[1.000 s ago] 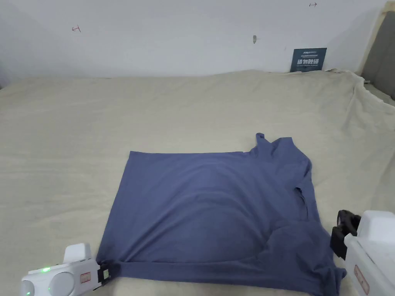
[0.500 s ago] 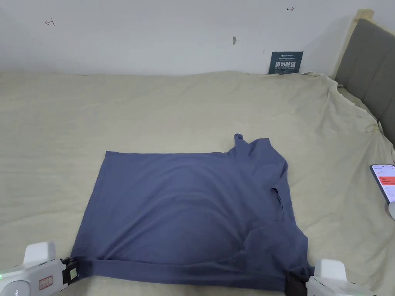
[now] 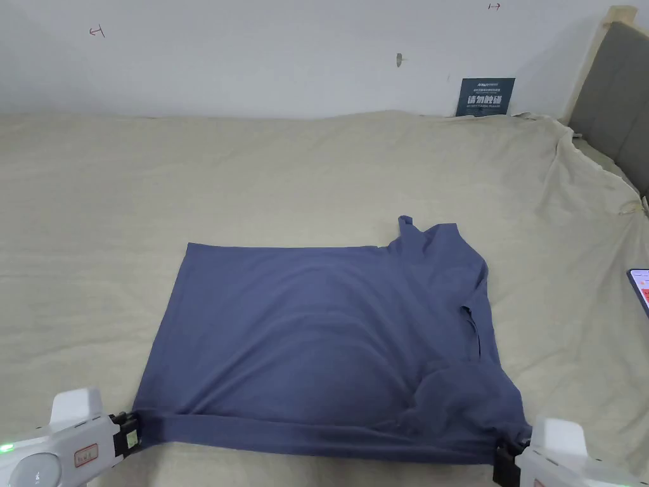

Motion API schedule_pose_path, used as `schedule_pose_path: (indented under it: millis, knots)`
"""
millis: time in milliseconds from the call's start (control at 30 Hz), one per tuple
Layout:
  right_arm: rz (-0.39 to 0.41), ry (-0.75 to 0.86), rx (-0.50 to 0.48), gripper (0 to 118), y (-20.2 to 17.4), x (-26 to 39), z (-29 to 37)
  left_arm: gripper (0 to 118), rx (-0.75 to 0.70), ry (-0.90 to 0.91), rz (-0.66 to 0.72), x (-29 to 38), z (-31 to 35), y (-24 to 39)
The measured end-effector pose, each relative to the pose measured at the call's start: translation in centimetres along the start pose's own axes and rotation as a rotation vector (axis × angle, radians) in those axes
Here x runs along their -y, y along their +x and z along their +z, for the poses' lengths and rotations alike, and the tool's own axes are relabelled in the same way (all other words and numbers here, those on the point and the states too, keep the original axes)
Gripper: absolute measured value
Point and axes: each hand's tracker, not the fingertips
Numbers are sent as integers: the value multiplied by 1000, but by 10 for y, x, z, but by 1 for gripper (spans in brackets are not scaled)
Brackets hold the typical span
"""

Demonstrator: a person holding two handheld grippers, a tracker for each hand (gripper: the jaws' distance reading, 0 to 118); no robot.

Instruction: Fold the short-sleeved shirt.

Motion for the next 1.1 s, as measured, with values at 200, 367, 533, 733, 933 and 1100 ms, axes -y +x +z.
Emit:
schedule_pose_path:
  millis: [200, 367, 533, 733, 933, 1100]
  knots:
    - [11, 105, -24, 11, -8, -56, 15, 3, 15, 64, -6, -38, 6, 8]
    - [29, 142, -25, 11, -15, -104, -5, 3, 13, 100, -8, -77, -6, 22]
    - [36, 121, -13, 11, -16, -142, -47, 3, -10, 106, -38, -108, -41, 34]
    - [-5, 25, 23, 11, -11, -166, -111, 3, -49, 50, -80, -133, -102, 47]
    - [-4, -60, 62, 11, -10, -176, -163, 3, -111, -35, -106, -136, -156, 55]
    - [-16, -126, 80, 11, -7, -172, -184, 3, -148, -91, -127, -126, -174, 61]
